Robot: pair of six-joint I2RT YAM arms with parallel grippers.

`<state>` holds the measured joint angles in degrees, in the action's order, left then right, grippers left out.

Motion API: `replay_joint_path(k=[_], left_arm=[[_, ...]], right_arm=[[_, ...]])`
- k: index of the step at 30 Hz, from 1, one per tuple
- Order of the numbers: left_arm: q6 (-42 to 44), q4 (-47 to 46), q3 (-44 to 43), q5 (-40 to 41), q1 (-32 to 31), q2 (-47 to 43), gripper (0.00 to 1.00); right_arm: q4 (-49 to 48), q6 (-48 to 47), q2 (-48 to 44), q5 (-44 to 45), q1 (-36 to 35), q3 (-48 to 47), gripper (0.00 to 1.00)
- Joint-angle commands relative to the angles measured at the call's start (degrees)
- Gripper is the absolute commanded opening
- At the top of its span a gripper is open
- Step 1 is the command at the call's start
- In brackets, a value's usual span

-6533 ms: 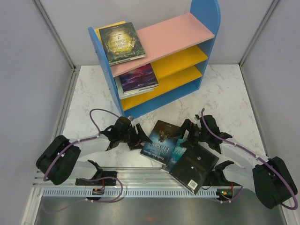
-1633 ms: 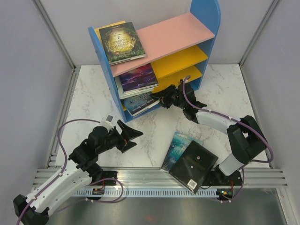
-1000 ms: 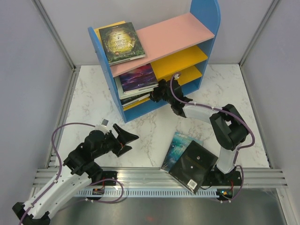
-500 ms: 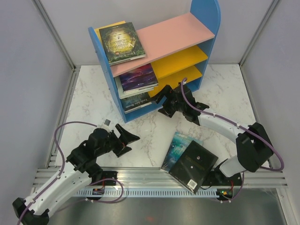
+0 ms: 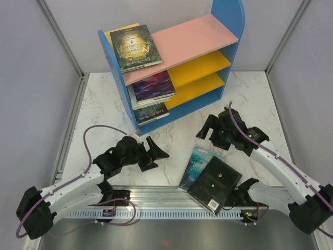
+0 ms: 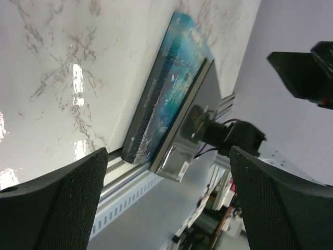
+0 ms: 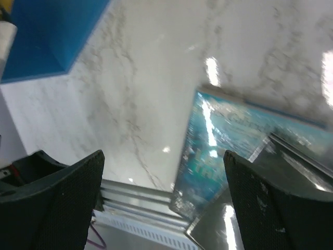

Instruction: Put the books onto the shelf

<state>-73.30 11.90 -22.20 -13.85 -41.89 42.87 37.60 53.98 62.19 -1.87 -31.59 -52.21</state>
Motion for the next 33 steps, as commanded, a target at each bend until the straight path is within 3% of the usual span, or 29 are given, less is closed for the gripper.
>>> replay_joint_path(k=[1,4,6,14,16,25,28,33], left_arm=[[4.9,-10.4,-4.2,-0.8,-5.8,8.0,0.99],[6.2,-11.6,-10.5,-0.1,-12.4,21.1,0.98],[6.8,-13.1,-12.7,-0.3,-13.7,25.2,0.97],[6.5,-15.1,-15.7,-2.9,-15.6,33.5,0.95],[6.1,-15.1,-14.9,-2.7,-15.9,32.5,0.95],[3.1,-13.3,-6.8,0.0,-15.9,22.3,0.95],[1.8,-12.3,-3.8,1.5,-15.9,17.0,0.95],[0.7,-5.6,-0.6,4.8,-15.9,7.7,0.95]], right_arm=[[21.1,-3.8,-5.1,6.3,0.3,4.0,0.98],[27.0,-0.6,-11.6,10.6,0.3,9.0,0.98],[28.0,0.3,-12.8,10.6,0.4,11.3,0.98],[25.0,-0.7,-3.7,12.9,0.3,13.4,0.98],[23.8,-1.9,-0.5,15.8,0.3,12.0,0.98],[12.1,-2.5,11.4,14.3,0.3,13.4,0.98],[7.6,-1.9,13.8,11.5,0.4,14.6,0.98],[-7.0,2.1,13.5,-2.0,0.0,21.6,0.97]])
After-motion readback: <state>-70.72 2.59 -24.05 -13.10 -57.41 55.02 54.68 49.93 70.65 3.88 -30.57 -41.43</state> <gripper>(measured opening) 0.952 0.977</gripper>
